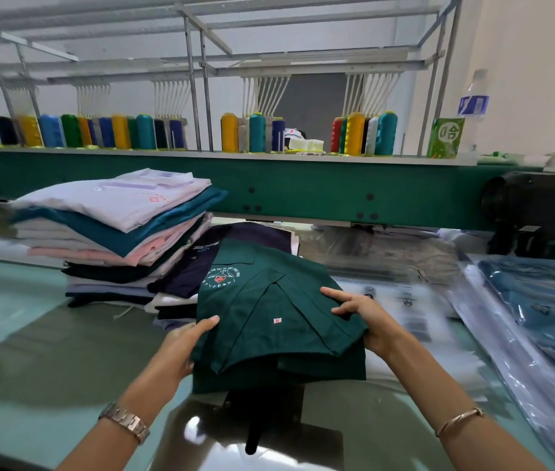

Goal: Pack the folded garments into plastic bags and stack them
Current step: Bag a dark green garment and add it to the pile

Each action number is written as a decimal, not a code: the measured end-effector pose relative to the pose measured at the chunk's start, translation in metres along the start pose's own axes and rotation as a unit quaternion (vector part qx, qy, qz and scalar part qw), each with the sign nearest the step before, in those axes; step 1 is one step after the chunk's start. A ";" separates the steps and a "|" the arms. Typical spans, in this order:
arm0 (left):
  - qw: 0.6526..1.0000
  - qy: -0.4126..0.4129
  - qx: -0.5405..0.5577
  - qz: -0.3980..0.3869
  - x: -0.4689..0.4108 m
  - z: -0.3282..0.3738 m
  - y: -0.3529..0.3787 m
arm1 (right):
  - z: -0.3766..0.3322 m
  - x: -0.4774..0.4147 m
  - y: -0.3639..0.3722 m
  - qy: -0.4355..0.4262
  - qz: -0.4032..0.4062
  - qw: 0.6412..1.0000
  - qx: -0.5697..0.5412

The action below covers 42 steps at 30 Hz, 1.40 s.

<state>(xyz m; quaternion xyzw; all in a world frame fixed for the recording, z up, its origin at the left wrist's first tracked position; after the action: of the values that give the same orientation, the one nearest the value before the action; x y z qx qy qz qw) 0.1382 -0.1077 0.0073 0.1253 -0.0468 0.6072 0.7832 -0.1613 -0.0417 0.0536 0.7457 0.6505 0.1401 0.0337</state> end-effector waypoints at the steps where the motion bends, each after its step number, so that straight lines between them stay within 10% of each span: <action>1: 0.999 0.022 -0.026 0.004 0.003 0.006 -0.001 | -0.001 0.002 -0.001 -0.001 0.001 1.000 0.020; 28: 0.920 0.233 -0.153 -0.277 0.079 0.030 0.218 | -0.063 0.106 0.003 -0.145 0.137 0.837 0.509; 39: 0.898 0.230 -0.137 -0.349 0.073 0.013 0.253 | -0.056 0.120 -0.056 -0.099 0.203 0.872 0.434; 42: 0.889 0.325 -0.213 -0.242 0.049 0.018 0.235 | -0.056 0.127 -0.071 -0.084 0.204 0.882 0.417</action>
<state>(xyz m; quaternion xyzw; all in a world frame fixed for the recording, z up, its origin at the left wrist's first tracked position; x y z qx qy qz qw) -0.0735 -0.0120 0.0688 -0.2413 0.1140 0.3812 0.8852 -0.2294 0.0860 0.1121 0.8160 0.4770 -0.2033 -0.2554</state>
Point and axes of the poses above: each hand's wrist, its own x-axis away from the middle knuckle, its own y-axis out of the palm, z = x × y, the point moved 5 cm from there along -x, towards the middle knuckle, and after that the axes turned 3 degrees about -z, right-handed, at the moved point
